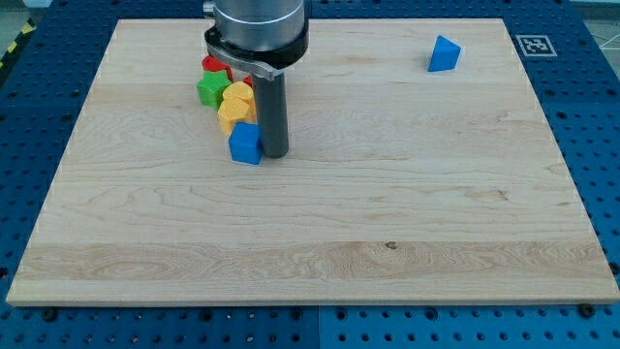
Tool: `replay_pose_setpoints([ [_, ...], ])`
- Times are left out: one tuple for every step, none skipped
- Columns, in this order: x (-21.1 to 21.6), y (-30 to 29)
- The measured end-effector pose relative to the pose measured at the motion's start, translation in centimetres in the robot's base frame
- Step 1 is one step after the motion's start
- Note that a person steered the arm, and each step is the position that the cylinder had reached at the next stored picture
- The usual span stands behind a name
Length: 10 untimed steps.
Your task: Push the blue cube to the yellow hexagon
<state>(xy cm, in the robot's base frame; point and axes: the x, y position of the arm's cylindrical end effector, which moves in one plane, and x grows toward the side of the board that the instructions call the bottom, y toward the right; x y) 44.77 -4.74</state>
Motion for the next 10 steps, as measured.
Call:
replay_pose_setpoints([
  [0.7,0.3],
  [2.5,0.4],
  [4.2,0.4],
  [4.3,-0.2],
  [2.3,-0.2],
  [0.2,-0.2],
  [-0.5,-0.5],
  [-1.0,-1.3],
  [-1.0,-1.4],
  [-1.0,-1.6],
])
